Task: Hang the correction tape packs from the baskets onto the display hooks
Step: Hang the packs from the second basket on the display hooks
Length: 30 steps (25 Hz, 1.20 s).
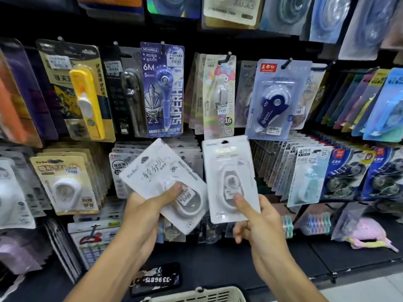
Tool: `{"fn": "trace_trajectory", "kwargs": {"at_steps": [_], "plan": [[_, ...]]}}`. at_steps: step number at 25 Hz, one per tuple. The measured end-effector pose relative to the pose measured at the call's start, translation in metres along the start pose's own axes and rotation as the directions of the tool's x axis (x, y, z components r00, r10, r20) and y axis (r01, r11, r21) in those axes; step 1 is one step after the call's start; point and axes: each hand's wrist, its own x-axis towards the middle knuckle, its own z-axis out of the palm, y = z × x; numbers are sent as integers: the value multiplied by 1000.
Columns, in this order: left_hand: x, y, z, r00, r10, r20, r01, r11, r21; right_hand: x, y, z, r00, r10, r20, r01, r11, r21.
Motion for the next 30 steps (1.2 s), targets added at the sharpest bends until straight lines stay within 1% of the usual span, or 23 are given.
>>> {"fn": "trace_trajectory", "kwargs": {"at_steps": [2, 3, 5, 6, 8, 11, 14, 16, 20, 21, 23, 24, 25, 27, 28, 29, 30], "plan": [[7, 4, -6, 998, 50, -46, -48, 998, 44, 5, 0, -11, 997, 32, -71, -32, 999, 1], [10, 7, -8, 996, 69, -56, -66, 996, 56, 6, 1, -15, 996, 28, -80, -32, 998, -52], [12, 13, -10, 994, 98, -56, -93, 993, 77, 5, 2, -19, 999, -8, -53, -2, 982, -190], [12, 14, -10, 993, 107, -42, -103, 991, 84, 4, 3, -19, 999, -19, -35, 11, 975, -222], [10, 14, -8, 994, 106, 6, -106, 991, 80, 3, 3, -21, 999, -36, -40, 26, 973, -231], [5, 13, -3, 995, 94, 44, -98, 990, 105, 5, 3, -24, 997, -34, -68, 19, 977, -212], [2, 17, -1, 996, 77, 43, -81, 989, 120, 5, 2, -28, 999, -20, -50, 9, 981, -195], [1, 18, -1, 997, 64, 40, -68, 990, 123, 5, 2, -30, 998, -11, -64, -1, 984, -180], [1, 17, -2, 996, 54, 65, -63, 989, 134, 10, -5, -34, 996, 68, -62, -72, 995, -68], [2, 16, -2, 995, 55, 78, -65, 989, 136, 12, -7, -36, 995, 74, -64, -79, 993, -82], [2, 14, -2, 994, 56, 97, -69, 988, 138, 13, -9, -37, 996, 82, -34, -86, 982, -167], [2, 13, -2, 993, 55, 103, -69, 989, 135, 14, -7, -38, 994, 107, -30, -111, 979, -169], [2, 12, -1, 993, 53, 106, -67, 989, 133, 15, -3, -38, 986, 164, -40, -168, 977, -128], [3, 9, 1, 993, 44, 107, -59, 989, 137, 13, 5, -34, 963, 268, -33, -268, 963, 27], [3, 8, 3, 993, 39, 107, -54, 988, 146, 13, 9, -31, 967, 253, -17, -252, 967, 47], [3, 5, 6, 993, 27, 111, -45, 986, 163, 13, 13, -26, 982, 185, 28, -185, 983, -24], [1, 2, 11, 993, 6, 122, -29, 982, 188, 11, 15, -18, 986, 107, 125, -92, 989, -120]]}}
